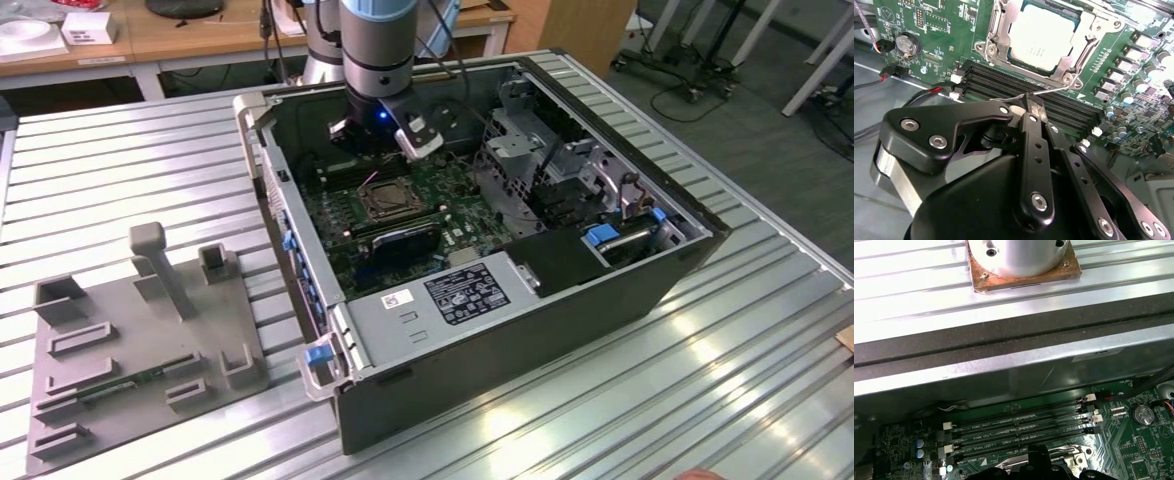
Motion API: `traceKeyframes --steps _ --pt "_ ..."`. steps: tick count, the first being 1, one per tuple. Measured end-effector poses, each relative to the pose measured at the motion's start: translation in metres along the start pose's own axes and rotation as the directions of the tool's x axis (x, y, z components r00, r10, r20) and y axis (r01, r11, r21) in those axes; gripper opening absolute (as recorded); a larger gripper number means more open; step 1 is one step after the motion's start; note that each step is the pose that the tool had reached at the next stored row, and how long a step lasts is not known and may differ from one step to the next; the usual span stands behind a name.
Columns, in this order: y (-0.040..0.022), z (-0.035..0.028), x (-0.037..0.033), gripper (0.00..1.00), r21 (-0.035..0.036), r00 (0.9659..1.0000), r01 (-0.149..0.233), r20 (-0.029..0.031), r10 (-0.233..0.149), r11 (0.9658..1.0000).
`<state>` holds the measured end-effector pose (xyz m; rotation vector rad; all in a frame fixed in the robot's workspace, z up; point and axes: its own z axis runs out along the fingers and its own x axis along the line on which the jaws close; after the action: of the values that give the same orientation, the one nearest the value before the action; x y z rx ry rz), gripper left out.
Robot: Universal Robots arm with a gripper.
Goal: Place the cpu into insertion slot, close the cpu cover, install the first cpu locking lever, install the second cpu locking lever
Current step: 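Install the first cpu locking lever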
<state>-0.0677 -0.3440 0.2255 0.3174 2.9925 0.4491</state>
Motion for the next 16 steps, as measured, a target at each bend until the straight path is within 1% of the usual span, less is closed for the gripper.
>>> traceKeyframes --steps 4,5,8,13,15,16 --pt "0.0000 0.0000 0.0000 0.11 0.0001 1.0000 -0.002 0.0007 0.002 1.0000" --pt "0.0000 0.0001 0.0001 0.11 0.0006 1.0000 -0.009 0.0030 0.009 1.0000" --pt "-0.0001 0.0003 0.0001 0.11 0.0027 0.9990 -0.042 0.0134 0.042 0.9991" --pt "0.0000 0.0003 0.0000 0.11 0.0027 0.9988 -0.046 0.0147 0.046 0.9989" --pt "0.0000 0.0004 0.0001 0.11 0.0007 0.9982 -0.058 0.0174 0.058 0.9983" --pt "-0.0001 0.0004 0.0001 0.11 -0.0023 0.9978 -0.064 0.0184 0.064 0.9980"
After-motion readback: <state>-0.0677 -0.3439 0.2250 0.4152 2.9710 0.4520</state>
